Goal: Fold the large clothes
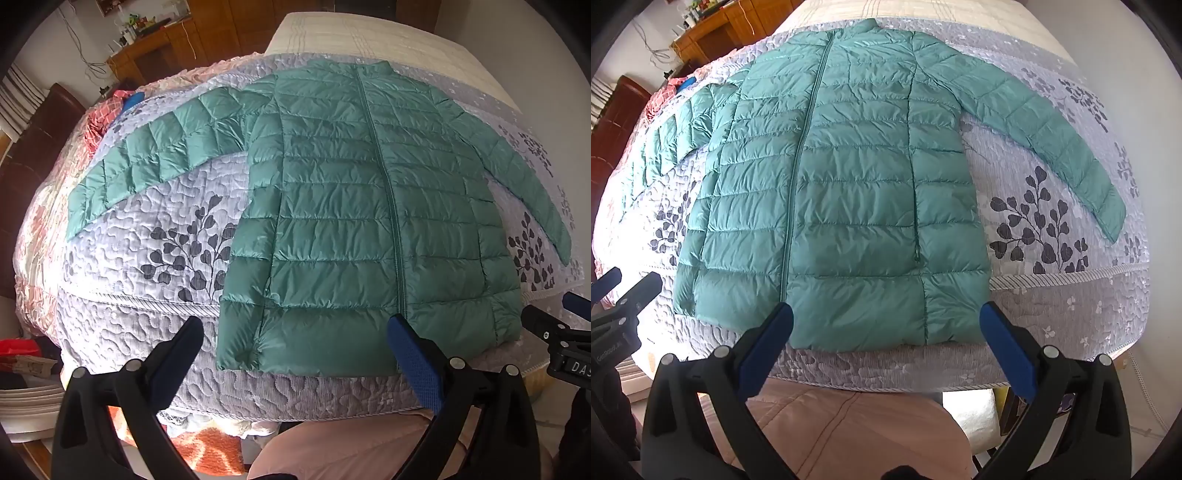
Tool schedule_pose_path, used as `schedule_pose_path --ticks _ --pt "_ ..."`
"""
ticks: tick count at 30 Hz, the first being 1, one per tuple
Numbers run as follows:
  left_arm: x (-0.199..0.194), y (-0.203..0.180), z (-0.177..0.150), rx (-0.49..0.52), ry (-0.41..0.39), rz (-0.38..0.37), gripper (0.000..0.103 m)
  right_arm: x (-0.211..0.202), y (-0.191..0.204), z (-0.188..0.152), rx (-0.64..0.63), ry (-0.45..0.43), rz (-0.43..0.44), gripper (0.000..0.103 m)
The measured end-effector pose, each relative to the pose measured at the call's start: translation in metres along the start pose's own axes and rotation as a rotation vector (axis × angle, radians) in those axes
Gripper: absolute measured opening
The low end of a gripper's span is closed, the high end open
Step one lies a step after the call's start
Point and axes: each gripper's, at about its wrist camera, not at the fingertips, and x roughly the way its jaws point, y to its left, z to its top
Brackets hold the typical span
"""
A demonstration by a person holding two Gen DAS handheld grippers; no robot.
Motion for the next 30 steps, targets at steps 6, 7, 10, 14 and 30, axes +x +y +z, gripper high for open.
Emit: schedule_pose_path --ticks 6,7,10,14,30 --pt "-0.0002 -0.0001 0.0000 0.001 -0.002 -0.001 0.099 0.0005 0.0003 0.0005 0.000 0.001 0.003 0.100" --pt "-0.0002 -0.0002 0.0000 0.001 -0.002 -0.001 0.099 0.0005 0.0004 0.0005 0.000 0.001 0.003 0.100" --pt "-0.0002 -0.0001 0.0000 0.002 -0.002 -0.001 0.099 0.0004 0.0007 0.0003 0.002 -0.001 0.003 0.100" --pt "-0.0002 -0.0005 -0.0001 0.002 -0.001 0.000 0.099 0.0009 0.0009 0.0003 0.000 0.003 0.004 0.100" --pt "-0.0013 0.0035 0.0017 0.003 -0.003 0.001 0.099 0.0007 0.0006 0.0005 0.001 0.003 0.006 0.100"
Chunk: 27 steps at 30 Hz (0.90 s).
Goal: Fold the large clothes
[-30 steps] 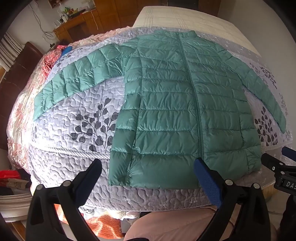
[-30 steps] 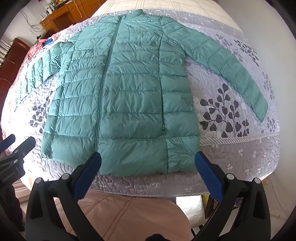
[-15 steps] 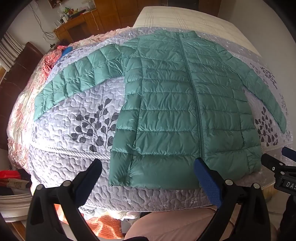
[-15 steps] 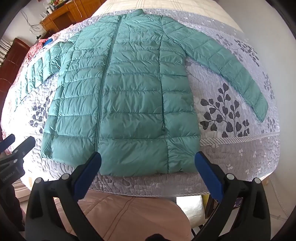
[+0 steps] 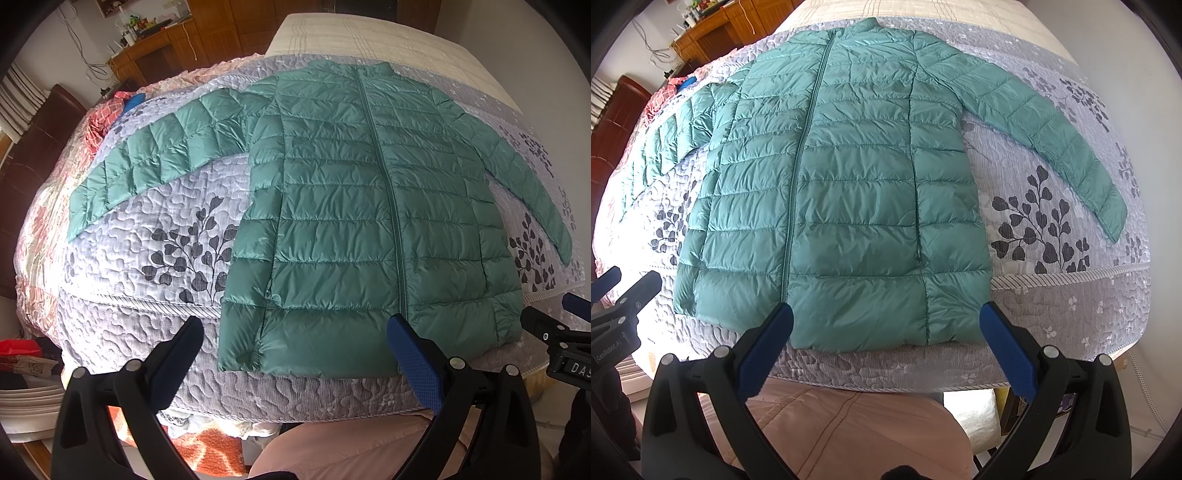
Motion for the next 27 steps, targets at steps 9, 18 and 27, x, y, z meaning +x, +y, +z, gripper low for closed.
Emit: schedule_pose_path --ticks 9,18,27 --pt "0.0000 0.0006 0.0003 -0.001 -0.001 0.001 0.099 0.0004 0.0002 -0.0008 0.000 0.000 0.001 0.100" --pt "-0.0004 0.0046 0.0039 0.000 -0.001 0.002 0.099 0.0003 0.0007 -0.0013 0.000 0.000 0.002 0.100" --pt "0.0020 0.0012 0.0000 0.000 -0.002 0.002 0.099 0.0001 0.0012 -0.0011 0.001 -0.001 0.003 0.100"
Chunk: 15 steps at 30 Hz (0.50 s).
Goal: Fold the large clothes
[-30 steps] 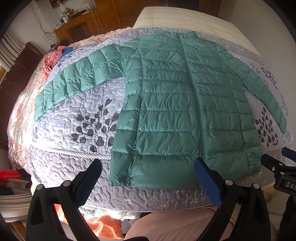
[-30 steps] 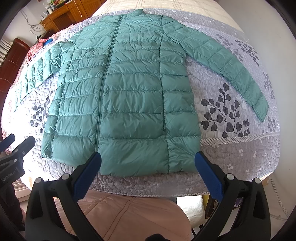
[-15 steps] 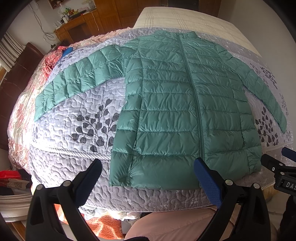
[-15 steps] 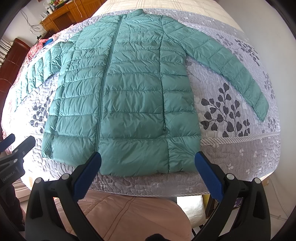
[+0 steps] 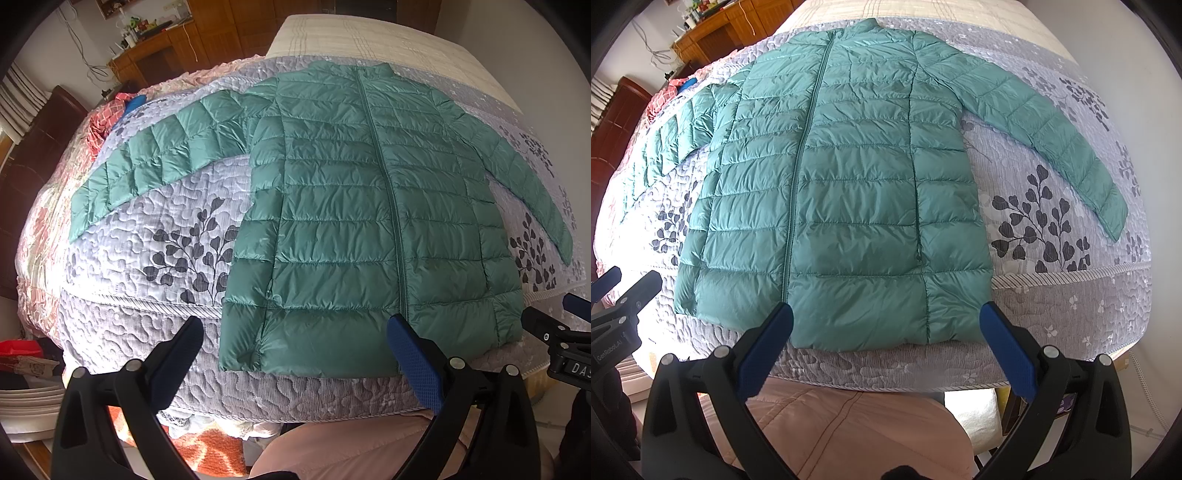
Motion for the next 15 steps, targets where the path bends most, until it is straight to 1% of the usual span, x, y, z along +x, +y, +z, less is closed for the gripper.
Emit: schedule_pose_path --ticks 15 --pt "-0.0004 -0.0010 -0.0006 0.001 -0.003 0.002 0.099 -0.0003 0.0005 0.0009 -0.001 -0.001 0.001 0.100"
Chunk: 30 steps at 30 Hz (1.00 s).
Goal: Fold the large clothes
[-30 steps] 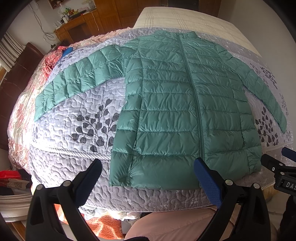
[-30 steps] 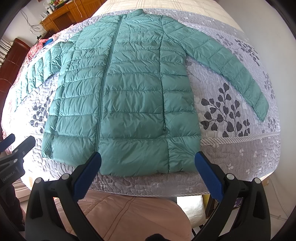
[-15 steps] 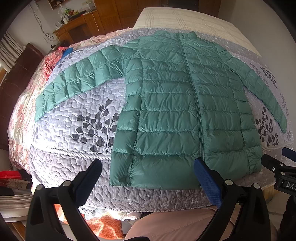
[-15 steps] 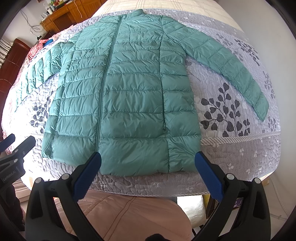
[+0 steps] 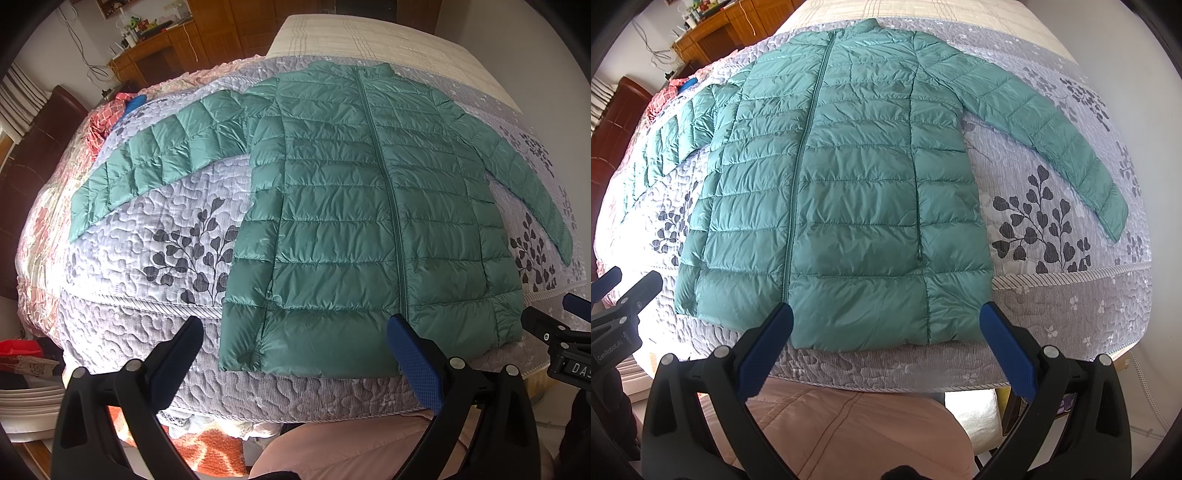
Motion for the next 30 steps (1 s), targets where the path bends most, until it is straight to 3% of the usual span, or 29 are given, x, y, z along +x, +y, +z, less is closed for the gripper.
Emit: schedule_pose_path --ticks 25,30 --pt "0.000 -0.005 0.012 0.009 -0.002 0.014 0.099 0.001 -0.005 0.001 0.007 -0.002 0.009 0.100" --pt "0.004 -0.012 0.020 0.014 -0.033 0.013 0.097 -0.003 -0.023 0.015 0.047 -0.066 0.034 0.100"
